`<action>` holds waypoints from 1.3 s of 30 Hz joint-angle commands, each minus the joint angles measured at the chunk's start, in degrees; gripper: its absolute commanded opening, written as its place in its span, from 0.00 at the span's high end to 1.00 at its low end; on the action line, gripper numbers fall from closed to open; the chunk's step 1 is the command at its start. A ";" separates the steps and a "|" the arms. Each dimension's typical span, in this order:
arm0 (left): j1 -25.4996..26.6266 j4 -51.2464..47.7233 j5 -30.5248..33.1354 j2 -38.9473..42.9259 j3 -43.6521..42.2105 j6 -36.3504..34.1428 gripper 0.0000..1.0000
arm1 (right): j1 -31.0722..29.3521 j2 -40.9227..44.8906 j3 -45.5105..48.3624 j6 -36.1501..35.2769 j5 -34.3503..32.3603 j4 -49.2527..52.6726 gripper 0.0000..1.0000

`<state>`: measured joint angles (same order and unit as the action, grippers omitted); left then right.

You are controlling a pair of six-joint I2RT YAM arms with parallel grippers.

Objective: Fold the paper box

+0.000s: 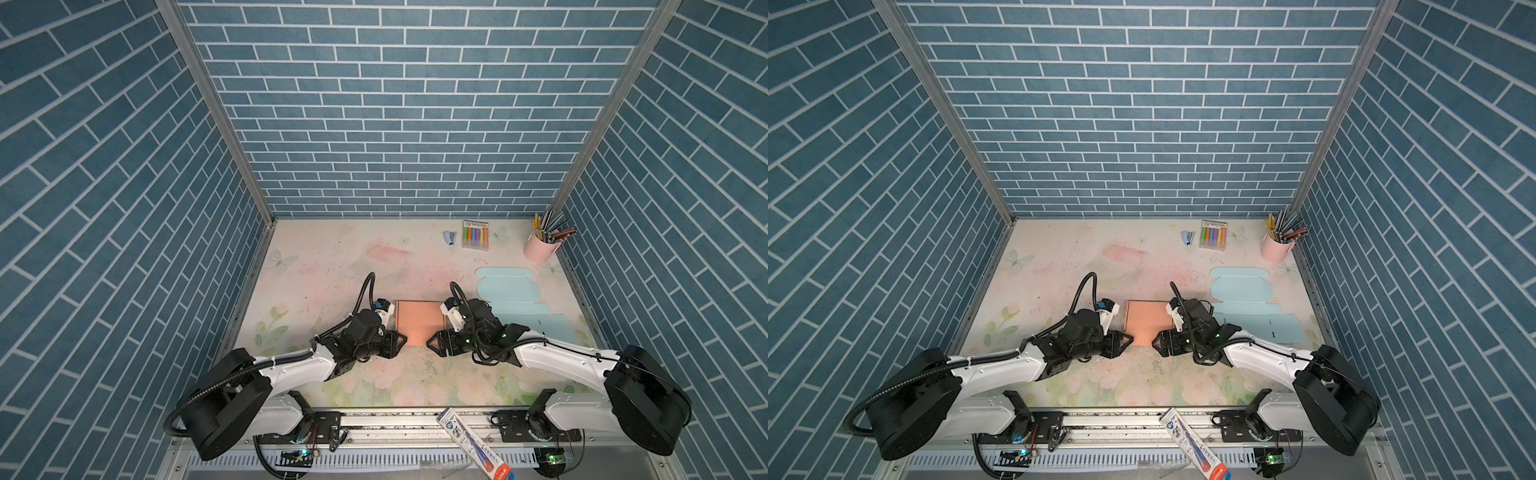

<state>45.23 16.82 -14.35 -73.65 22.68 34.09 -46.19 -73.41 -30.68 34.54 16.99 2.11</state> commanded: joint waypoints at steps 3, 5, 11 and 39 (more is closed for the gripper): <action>0.29 1.05 1.55 -0.45 -0.70 0.28 0.56 | -0.44 -0.60 -0.61 0.44 -1.44 0.23 0.20; 0.32 0.94 1.69 -0.42 -0.53 0.13 0.56 | -0.51 -0.60 -0.61 0.44 -1.53 0.10 0.20; 0.38 0.89 1.80 -0.54 -0.89 0.11 0.51 | -0.52 -0.34 -0.35 0.61 -1.69 -0.02 0.20; 1.09 3.14 1.94 -3.17 -0.38 0.10 0.53 | -0.52 0.54 0.44 0.68 -2.07 -0.63 0.21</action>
<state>45.95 19.42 -13.06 -76.82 22.57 34.09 -46.39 -73.56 -30.68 34.54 15.90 1.93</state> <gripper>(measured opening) 0.473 0.794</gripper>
